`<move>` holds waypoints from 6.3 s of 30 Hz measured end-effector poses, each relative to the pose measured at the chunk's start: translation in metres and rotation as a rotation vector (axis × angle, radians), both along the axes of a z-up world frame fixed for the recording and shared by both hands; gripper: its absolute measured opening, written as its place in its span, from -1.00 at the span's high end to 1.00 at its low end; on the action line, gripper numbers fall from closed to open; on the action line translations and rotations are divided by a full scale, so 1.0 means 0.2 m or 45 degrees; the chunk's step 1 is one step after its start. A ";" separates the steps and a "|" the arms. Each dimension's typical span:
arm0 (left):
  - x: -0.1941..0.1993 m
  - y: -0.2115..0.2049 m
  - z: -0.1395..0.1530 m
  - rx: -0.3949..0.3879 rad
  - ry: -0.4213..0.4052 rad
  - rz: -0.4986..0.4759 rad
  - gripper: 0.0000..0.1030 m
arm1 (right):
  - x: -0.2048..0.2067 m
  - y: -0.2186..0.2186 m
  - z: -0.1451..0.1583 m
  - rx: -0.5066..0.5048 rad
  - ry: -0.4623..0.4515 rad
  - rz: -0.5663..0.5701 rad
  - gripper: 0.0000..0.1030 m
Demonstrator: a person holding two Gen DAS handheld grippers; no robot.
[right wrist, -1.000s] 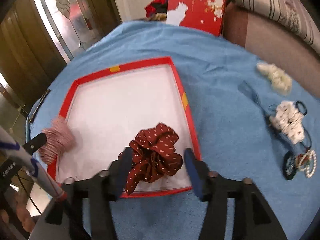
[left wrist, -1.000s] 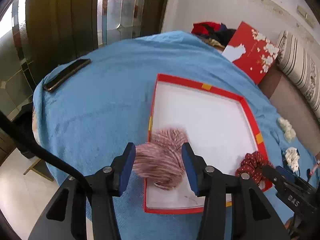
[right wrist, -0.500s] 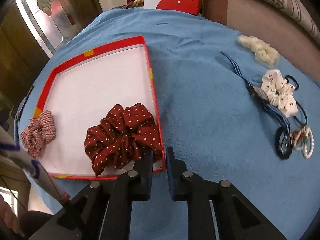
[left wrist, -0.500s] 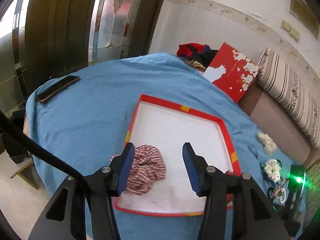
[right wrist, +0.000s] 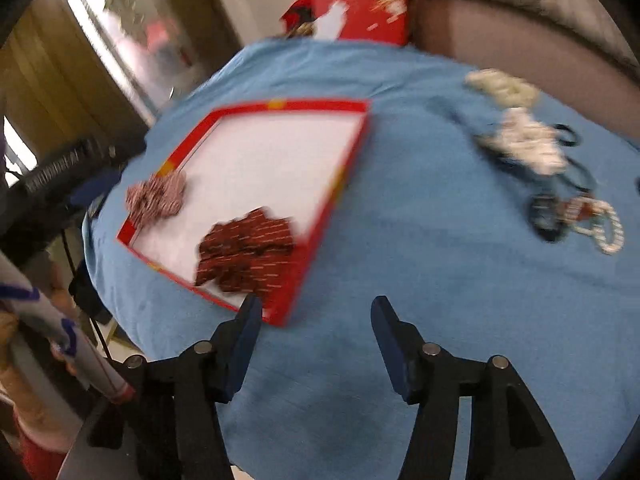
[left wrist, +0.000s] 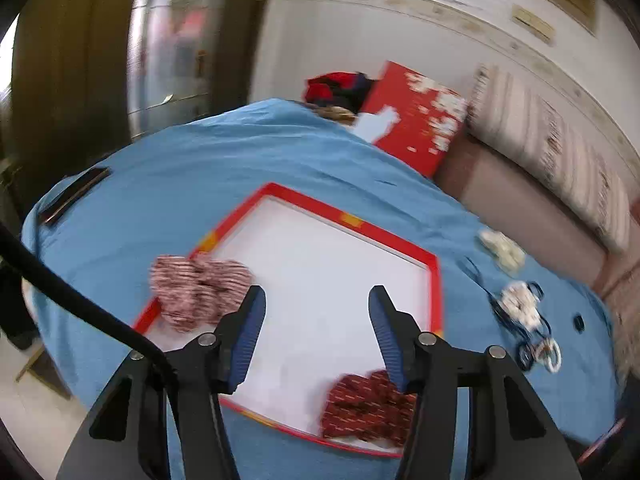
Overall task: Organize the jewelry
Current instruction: 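Grasp the navy striped watch strap with the left gripper while the right gripper grasps the pearl bracelet, then lower the watch and pearl bracelet into the red tray and open both grippers, then grasp the black wavy hair tie with the left gripper while the right gripper grasps the pale bead bracelet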
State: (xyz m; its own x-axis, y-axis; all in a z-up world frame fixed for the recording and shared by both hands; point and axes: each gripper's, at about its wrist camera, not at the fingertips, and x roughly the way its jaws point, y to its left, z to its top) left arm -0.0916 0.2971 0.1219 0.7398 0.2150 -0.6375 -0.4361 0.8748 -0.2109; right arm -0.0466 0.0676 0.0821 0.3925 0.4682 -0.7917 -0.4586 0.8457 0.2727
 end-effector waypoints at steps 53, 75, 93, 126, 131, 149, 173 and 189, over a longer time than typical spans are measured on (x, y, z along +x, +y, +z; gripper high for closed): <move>0.85 -0.69 -0.14 -0.505 0.075 -0.634 1.00 | 0.69 -1.11 -0.07 -0.026 -0.229 -0.587 0.79; 1.28 -1.01 -0.54 -0.450 0.405 -0.709 0.57 | 0.68 -1.07 -0.15 0.013 -0.119 -0.554 0.79; 0.84 -0.68 -0.10 -0.416 0.093 -0.680 0.76 | 0.58 -1.01 -0.05 0.032 -0.215 -0.528 0.79; 0.68 0.71 -0.42 -0.530 0.229 -0.063 0.76 | 0.72 0.95 -0.09 -0.116 -0.082 0.105 0.79; 0.65 0.69 -0.35 -0.489 0.197 -0.046 0.64 | 0.82 0.87 -0.16 -0.130 -0.017 0.016 0.77; 0.48 0.20 0.00 -0.337 -0.040 -0.267 0.01 | 0.65 -0.29 0.26 -0.270 -0.342 -0.409 -0.60; 0.93 -1.01 -0.48 -0.292 0.278 -0.895 0.09 | 0.77 -0.93 -0.38 -0.103 -0.045 -0.523 -0.02; 0.97 -1.22 -0.54 -0.198 0.291 -0.911 0.86 | 0.72 -0.97 -0.29 -0.115 -0.069 -0.554 0.87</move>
State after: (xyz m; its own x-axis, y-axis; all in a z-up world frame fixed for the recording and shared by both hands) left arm 0.1018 0.0527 0.0145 0.5110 -0.3710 -0.7754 0.1777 0.9282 -0.3270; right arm 0.0976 -0.1258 0.0249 0.5800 0.1803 -0.7944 -0.0662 0.9824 0.1746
